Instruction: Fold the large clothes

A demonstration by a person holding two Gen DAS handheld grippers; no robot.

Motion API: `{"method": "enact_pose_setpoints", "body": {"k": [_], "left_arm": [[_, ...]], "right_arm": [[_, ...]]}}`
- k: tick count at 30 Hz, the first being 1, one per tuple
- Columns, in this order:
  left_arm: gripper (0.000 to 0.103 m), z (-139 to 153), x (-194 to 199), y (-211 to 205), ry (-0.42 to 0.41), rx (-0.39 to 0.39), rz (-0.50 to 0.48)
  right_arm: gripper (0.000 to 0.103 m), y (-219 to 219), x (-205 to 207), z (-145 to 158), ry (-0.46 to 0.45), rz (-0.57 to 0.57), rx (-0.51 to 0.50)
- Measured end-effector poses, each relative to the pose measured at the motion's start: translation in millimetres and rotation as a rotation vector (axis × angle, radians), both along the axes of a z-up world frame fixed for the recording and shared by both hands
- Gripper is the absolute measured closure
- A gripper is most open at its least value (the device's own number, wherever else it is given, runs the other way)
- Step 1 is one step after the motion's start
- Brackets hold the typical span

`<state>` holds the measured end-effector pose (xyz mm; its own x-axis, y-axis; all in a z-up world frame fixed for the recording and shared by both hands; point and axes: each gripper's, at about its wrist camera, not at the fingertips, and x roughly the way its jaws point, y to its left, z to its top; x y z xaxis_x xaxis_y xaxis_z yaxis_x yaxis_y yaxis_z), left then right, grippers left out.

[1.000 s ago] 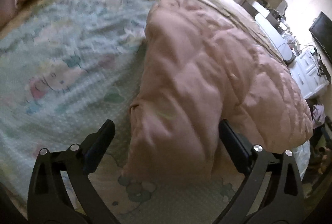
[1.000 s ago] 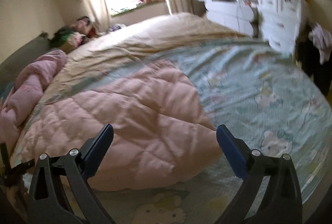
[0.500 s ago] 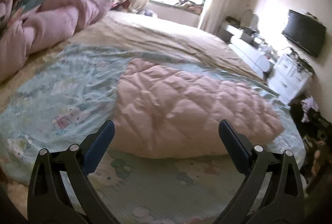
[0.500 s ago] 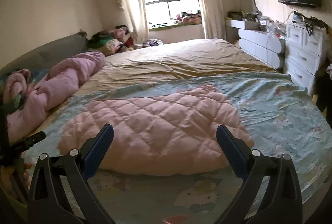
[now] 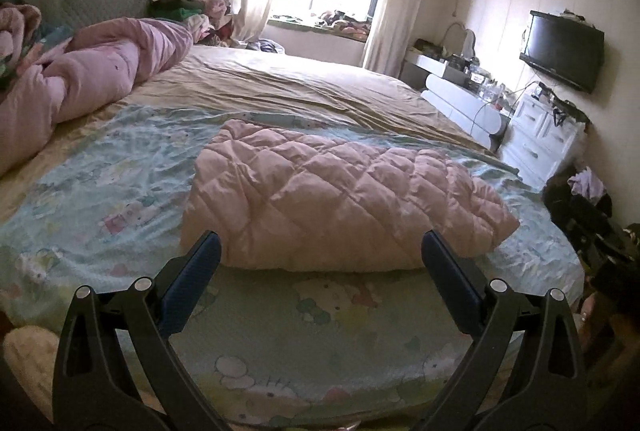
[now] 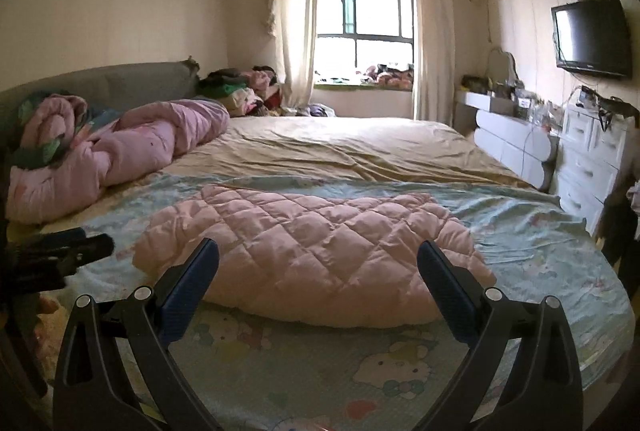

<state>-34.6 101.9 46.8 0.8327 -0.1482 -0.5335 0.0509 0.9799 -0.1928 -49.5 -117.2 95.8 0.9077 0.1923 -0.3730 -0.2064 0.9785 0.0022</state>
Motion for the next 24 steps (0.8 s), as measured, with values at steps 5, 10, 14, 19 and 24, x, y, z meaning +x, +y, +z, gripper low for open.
{"method": "enact_pose_setpoints", "body": {"k": [5, 10, 14, 19, 24], "left_arm": [[0.009, -11.0, -15.5, -6.2, 0.003, 0.056, 0.016], [0.009, -39.6, -26.7, -11.0, 0.069, 0.07, -0.004], [0.009, -52.6, -25.9, -9.6, 0.12, 0.081, 0.004], [0.009, -48.6, -29.1, -6.4, 0.094, 0.082, 0.014], [0.009, -44.6, -31.9, -7.4, 0.07, 0.089, 0.022]], "right_arm": [[0.004, 9.3, -23.8, -17.3, 0.016, 0.017, 0.019], [0.004, 7.7, -33.5, -47.4, 0.094, -0.034, 0.051], [0.004, 9.4, -27.5, -65.2, 0.158, -0.066, 0.066], [0.004, 18.4, -24.0, -68.9, 0.168, -0.037, 0.063], [0.004, 22.4, -25.4, -64.8, 0.149, -0.011, 0.065]]}}
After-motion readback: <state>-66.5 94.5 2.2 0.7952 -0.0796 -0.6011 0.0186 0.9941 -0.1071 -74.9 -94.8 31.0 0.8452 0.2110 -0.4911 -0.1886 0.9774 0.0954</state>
